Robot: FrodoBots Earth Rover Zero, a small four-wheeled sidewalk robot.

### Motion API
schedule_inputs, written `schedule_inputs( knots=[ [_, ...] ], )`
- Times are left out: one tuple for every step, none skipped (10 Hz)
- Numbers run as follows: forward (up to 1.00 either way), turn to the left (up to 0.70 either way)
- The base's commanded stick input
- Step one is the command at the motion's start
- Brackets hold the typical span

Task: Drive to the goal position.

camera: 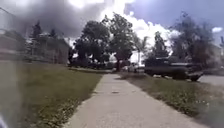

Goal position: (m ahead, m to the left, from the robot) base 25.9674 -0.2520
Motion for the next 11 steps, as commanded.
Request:
schedule_inputs(
  knots=[
    [0.70, 0.00],
    [0.70, 0.00],
    [0.70, 0.00],
    [0.70, 0.00],
    [0.70, 0.00],
    [0.70, 0.00],
    [0.70, 0.00],
    [0.70, 0.00],
    [0.70, 0.00],
    [0.70, 0.00],
    [0.70, 0.07]
  ],
)
